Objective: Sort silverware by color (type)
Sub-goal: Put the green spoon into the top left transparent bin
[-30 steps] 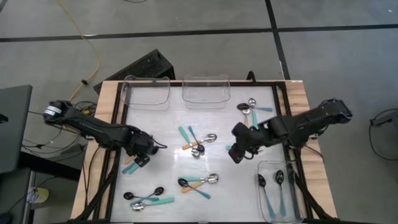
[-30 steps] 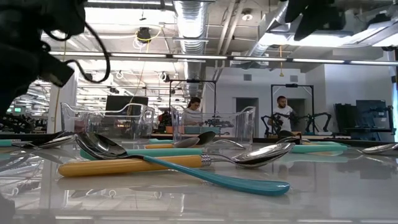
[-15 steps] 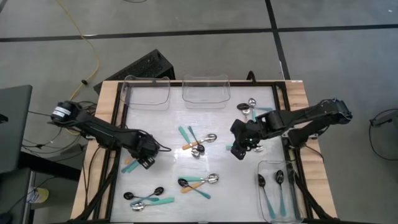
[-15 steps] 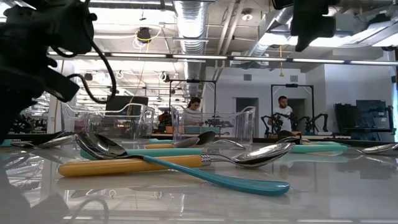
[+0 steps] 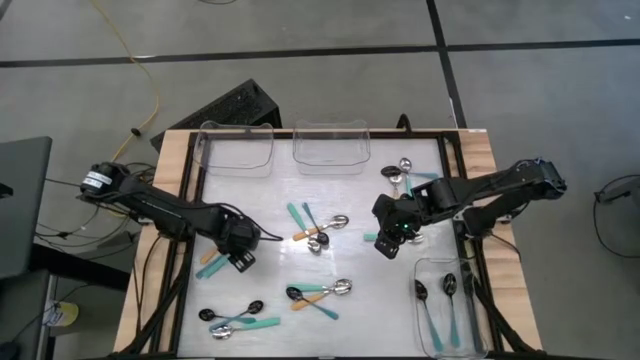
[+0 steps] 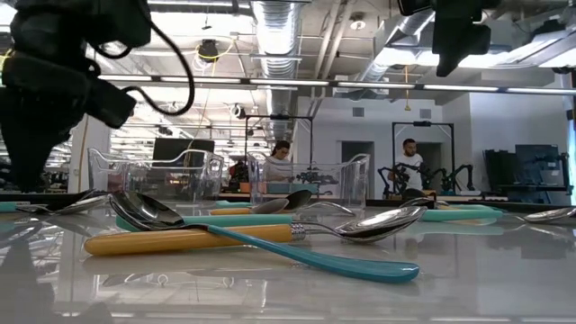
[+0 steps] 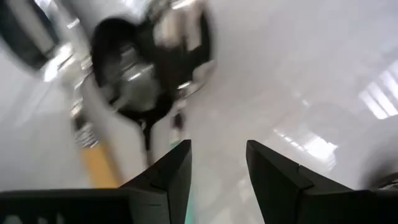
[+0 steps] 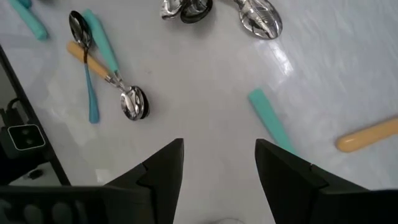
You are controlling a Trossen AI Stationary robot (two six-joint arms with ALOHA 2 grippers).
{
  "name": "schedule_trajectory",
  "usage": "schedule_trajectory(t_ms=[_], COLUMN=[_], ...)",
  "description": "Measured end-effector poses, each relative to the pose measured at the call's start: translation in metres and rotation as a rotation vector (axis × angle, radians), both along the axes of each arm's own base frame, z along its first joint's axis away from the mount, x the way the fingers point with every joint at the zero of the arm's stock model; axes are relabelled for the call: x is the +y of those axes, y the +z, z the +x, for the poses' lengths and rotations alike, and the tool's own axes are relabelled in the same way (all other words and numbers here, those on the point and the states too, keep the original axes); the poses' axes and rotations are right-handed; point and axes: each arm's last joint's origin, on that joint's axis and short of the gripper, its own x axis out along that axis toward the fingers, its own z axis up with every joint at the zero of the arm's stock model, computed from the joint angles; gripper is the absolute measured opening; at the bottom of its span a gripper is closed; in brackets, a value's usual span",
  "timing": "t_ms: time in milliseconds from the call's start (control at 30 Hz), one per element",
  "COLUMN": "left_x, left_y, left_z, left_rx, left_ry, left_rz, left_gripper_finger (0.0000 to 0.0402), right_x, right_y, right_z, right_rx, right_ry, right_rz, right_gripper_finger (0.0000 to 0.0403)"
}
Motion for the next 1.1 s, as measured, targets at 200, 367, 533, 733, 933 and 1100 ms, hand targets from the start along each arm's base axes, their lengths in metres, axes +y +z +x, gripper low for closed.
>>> schedule_trajectory(t_ms=[200,367,533,733,933,1100], left_x=[0.001,0.0,0.002,0.002,0.002,0.003], left_y=[-0.006,-0.007,-0.014,-0.023,-0.028,-0.028], left_z=[-0.001,-0.001,-0.007,-0.011,-0.013,-0.013], left_rx=[0.034,0.032,0.063,0.068,0.06,0.06], left_ry=[-0.01,-0.001,0.006,0.01,0.022,0.023], left_rz=[0.066,0.064,0.072,0.027,0.016,0.032], left_gripper_finger=[0.0137,0.0137,0.0137,0.0137,0.0137,0.0114], right_x=[0.0,0.0,0.0,0.0,0.0,0.0], right_y=[0.0,0.0,0.0,0.0,0.0,0.0], right_z=[0.0,0.0,0.0,0.0,0.0,0.0], right_rx=[0.0,-0.001,-0.001,-0.001,-0.001,-0.001], right_ry=[-0.006,-0.01,-0.01,-0.01,-0.011,-0.019], right_rz=[0.003,0.005,0.005,0.005,0.003,0.005], right_gripper_finger=[0.0221,0.0221,0.0221,0.0221,0.0221,0.0221])
